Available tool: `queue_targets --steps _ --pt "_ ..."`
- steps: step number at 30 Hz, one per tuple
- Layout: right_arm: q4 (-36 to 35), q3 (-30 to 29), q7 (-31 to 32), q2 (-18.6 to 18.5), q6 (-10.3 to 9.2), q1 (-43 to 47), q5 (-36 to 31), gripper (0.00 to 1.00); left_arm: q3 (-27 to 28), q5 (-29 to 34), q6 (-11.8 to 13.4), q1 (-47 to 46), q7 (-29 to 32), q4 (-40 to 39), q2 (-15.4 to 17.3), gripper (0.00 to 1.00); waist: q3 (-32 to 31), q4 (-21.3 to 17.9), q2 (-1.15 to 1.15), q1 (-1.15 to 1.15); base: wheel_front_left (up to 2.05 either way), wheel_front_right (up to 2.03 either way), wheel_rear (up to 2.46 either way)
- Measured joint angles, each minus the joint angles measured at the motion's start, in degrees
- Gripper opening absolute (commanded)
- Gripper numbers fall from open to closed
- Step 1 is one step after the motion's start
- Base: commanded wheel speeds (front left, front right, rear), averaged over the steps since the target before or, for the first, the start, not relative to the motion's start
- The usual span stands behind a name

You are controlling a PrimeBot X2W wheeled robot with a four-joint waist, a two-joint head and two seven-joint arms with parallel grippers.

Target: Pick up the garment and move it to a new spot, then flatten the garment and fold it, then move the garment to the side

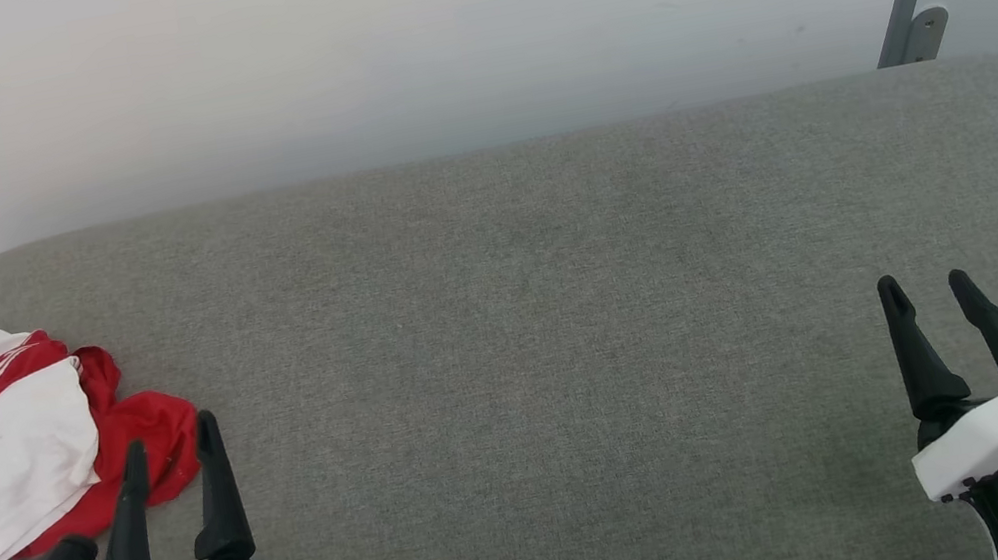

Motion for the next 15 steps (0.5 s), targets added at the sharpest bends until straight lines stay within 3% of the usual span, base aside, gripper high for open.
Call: queue_targets --steps 15 --pt "-0.3 -0.6 -1.5 -0.1 0.0 -0.1 -7.0 1.0 0.0 6.8 -1.0 0.0 -1.6 -0.5 0.0 1.0 -0.1 0.1 0.0 0.0 0.0 0.0 0.0"
